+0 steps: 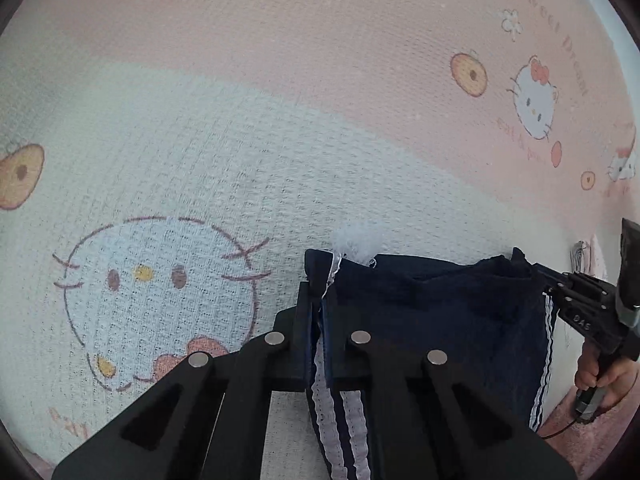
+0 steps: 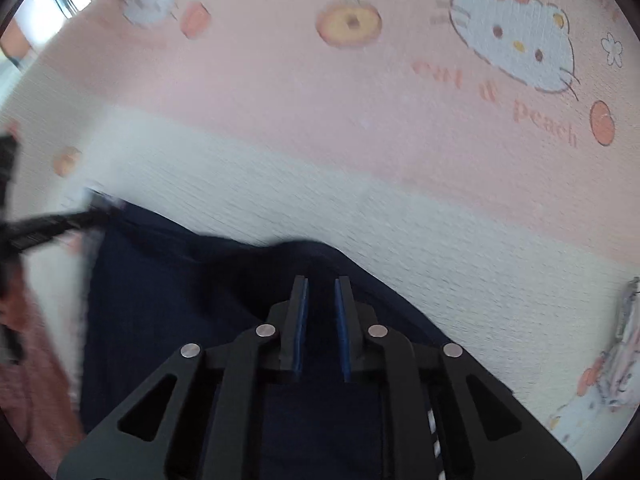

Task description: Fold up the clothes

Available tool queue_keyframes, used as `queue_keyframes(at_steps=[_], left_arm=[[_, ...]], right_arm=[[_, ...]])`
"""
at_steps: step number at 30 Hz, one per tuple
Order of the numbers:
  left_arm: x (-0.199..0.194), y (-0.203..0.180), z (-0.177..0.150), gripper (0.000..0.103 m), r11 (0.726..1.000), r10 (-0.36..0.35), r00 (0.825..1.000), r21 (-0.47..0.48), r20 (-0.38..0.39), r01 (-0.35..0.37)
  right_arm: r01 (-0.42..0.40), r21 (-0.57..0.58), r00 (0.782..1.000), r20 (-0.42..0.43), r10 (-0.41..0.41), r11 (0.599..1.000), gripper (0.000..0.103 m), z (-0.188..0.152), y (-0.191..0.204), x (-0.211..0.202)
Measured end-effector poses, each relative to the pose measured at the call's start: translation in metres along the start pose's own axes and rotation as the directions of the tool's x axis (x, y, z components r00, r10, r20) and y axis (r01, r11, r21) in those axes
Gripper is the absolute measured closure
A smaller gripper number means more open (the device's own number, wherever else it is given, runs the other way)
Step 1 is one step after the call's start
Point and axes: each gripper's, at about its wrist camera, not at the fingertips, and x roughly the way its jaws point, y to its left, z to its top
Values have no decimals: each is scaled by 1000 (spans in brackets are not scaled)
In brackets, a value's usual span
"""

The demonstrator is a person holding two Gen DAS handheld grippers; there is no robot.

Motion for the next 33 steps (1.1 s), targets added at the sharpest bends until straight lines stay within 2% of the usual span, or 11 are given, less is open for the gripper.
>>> queue_keyframes(at_steps=[2,5,8,10,12,15,18,20,26,30,33], left_arm=[[0,4,-1,97,1000,-10,1000,-20,-8,10],[-4,8,-1,96,1000,-13,1000,-14,-9,12],[-1,7,0,96,1000,1,1000,-11,-17,-1],[0,5,1,96,1000,4,1000,-10,-17,-4],[1,0,4,95,1000,-1,1000,-7,-9,1],[1,-8,7,91,1000,0,1000,3,2,0],[-1,-5,8,72,999,33,999,14,5,-34],[-2,-1,7,69,999,43,999,-3,3,-43],[-2,1,7,69,999,51,999,-13,5,-51],[4,-5,8,69,998,63,998,1,-6,-63],[7,-10,10,69,997,74,997,24,-10,-74]], right_arm=[[37,21,999,-12,-36,999,91,0,-4,3],[-120,76,988,106,112,990,87,1,-2,-28],[-211,-33,970,119,213,977,66,1,26,-40],[-158,-77,985,63,163,984,69,1,36,-23],[-76,-84,997,-4,76,994,88,-1,37,-1],[19,-52,1000,-10,-20,998,88,-1,22,2],[95,1,995,17,-95,996,85,-2,1,-6],[27,36,998,54,-29,999,85,1,-6,-21],[-113,-169,986,106,132,979,75,18,37,-41],[-22,-211,1000,-7,22,977,75,27,61,2],[29,-95,1000,9,-28,995,76,42,44,6]])
